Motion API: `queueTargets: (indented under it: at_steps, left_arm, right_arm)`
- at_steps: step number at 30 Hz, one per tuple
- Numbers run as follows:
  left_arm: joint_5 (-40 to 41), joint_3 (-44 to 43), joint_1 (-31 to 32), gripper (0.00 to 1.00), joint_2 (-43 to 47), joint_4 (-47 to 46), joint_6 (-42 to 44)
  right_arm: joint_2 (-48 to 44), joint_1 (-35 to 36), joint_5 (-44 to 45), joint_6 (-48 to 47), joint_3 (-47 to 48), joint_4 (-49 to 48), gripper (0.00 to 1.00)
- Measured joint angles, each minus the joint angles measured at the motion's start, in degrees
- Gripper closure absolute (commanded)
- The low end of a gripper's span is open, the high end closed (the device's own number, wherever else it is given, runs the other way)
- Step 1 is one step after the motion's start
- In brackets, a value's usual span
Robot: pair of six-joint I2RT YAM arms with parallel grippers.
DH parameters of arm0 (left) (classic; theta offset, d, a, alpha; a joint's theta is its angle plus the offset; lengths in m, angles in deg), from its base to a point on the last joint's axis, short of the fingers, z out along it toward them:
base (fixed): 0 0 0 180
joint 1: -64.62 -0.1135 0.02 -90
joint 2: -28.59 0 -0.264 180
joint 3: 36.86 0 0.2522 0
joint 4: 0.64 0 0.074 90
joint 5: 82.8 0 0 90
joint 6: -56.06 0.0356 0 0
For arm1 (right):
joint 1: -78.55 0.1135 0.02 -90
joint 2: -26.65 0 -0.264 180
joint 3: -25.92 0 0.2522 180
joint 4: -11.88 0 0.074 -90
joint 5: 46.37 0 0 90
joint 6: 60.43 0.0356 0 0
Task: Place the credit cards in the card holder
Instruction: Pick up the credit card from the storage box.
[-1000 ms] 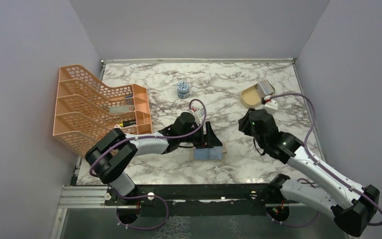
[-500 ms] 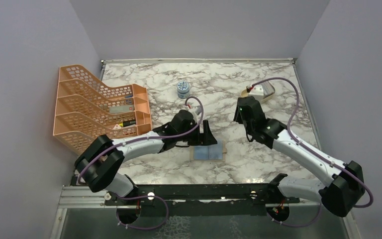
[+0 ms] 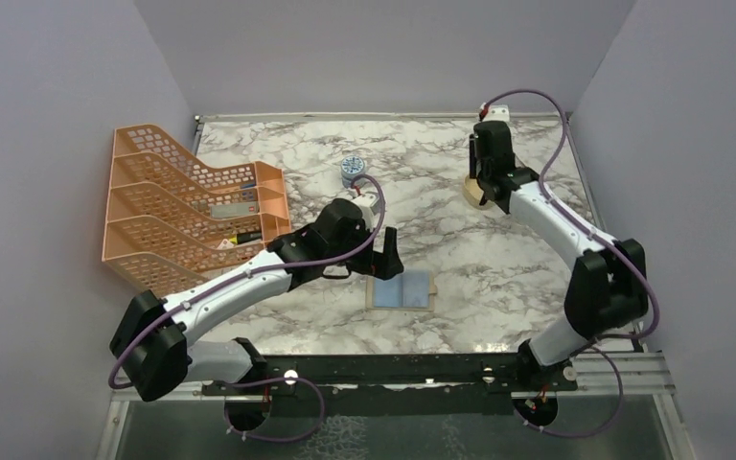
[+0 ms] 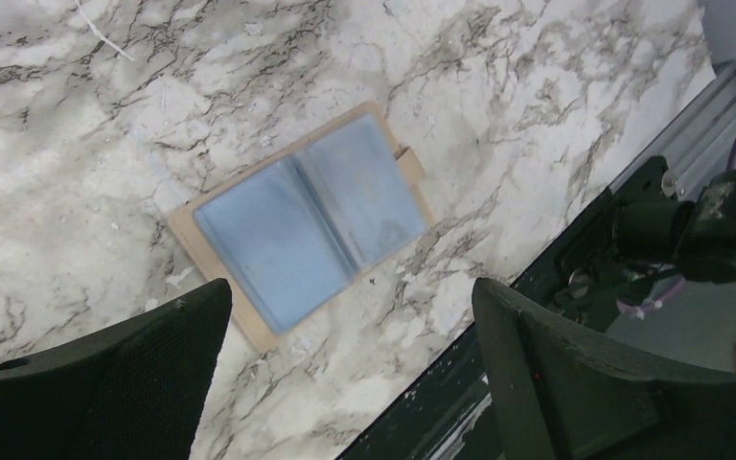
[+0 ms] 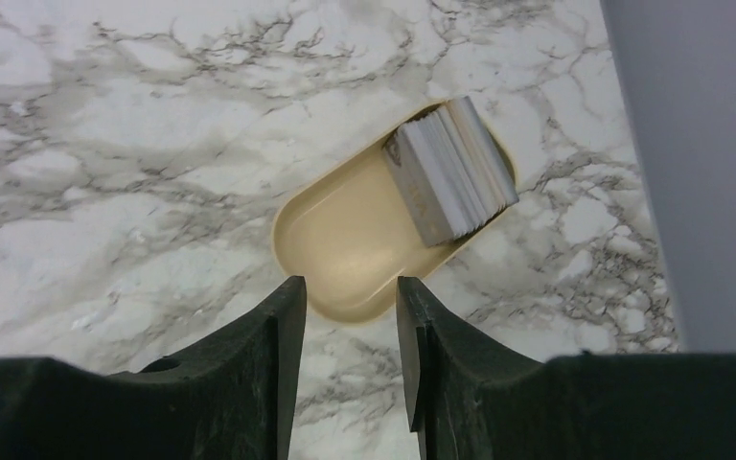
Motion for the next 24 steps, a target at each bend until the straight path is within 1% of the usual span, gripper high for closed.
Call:
queueTargets:
  at_steps: [7,11,16,24]
  left_arm:
    - [-1.1,-3.2,0.0,0.01,5.0,8.4,7.7]
    - [-1.0,-3.2,0.0,0.01,7.8,11.5,12.0]
    - [-0.4,-3.2,0.0,0.01,10.0,13.2,14.3]
    - [-0.1,-3.1,0.0,0.01,10.7,14.0,15.5]
  right_arm:
    - [19.1,-5.0,2.5,-8.8,12.4,1.0,0.53]
    - [26.0,-6.1,4.1,-12.5,15.6,3.2,0.5]
    - [29.3,-6.9,6.7,-17.0,18.8,4.6,0.5]
    - [30.0,-7.9,9.3,-22.7,19.7,2.7,0.5]
